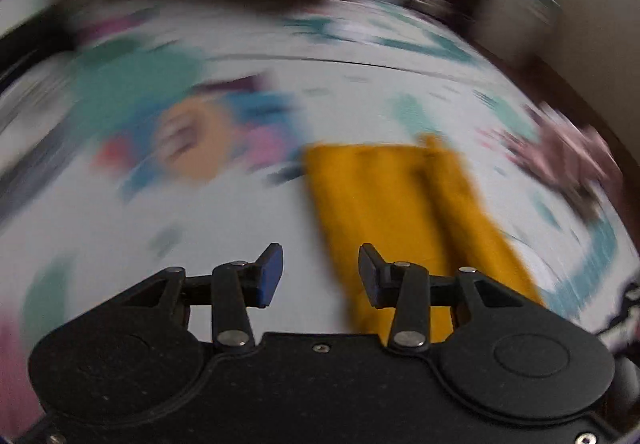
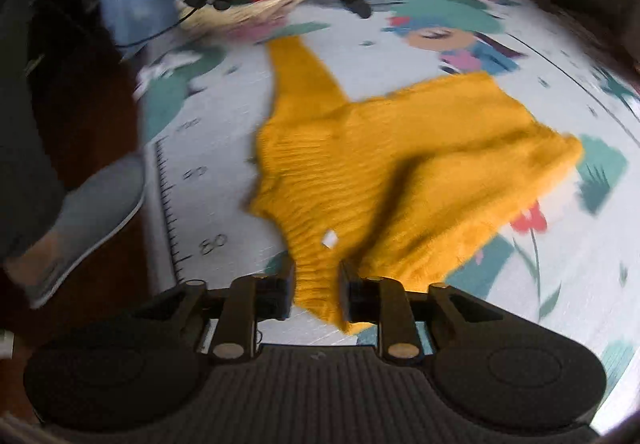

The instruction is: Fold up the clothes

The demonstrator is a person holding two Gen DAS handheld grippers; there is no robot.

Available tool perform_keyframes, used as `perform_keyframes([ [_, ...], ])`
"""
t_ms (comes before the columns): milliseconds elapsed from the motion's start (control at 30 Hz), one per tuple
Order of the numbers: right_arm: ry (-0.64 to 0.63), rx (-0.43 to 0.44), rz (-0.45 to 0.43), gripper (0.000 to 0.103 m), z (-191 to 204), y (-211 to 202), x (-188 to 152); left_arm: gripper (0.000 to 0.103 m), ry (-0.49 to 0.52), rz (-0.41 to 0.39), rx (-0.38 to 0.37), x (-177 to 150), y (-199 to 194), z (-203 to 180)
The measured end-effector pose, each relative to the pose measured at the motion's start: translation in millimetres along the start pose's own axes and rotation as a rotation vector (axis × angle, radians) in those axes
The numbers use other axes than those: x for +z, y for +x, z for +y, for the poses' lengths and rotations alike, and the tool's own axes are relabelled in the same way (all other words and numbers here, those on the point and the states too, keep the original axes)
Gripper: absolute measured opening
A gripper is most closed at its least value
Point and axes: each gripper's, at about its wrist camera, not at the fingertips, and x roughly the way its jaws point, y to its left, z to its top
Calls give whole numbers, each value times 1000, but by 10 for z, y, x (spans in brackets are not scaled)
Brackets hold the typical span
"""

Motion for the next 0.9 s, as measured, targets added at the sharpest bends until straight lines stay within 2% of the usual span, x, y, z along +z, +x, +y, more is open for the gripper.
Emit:
perform_keyframes([
  [100,-65,13,35,36,136,161,300,40,-221,-29,101,-393,-220,489],
  [200,-100,-22,13,42,379,522,640,39,-371,-45,184,-685,-303,799],
  [267,-123,-83,-32,46,595,822,865,39,-477,-68,199,-813,-323,938],
  [400,-113,-256,-101,52,995,1403,1222,39,-579,-119,234,-919,-318,1119],
  [533,-68,-411,-79,55,1200,1802,1350,39,-629,-147,238,-910,-269,1228],
  [600,-16,-460,-49,55,1190,1924,1318,39,-658,-160,224,-920,-262,1263],
  [800,104,-515,9,55,1180,1989,1130,39,-702,-159,248,-955,-189,1266],
  [867,109,-527,6,55,1193,1993,1115,39,-619,-181,337,-850,-264,1160],
  [900,111,-532,5,55,1198,2000,1117,39,-559,-192,348,-770,-280,1090],
])
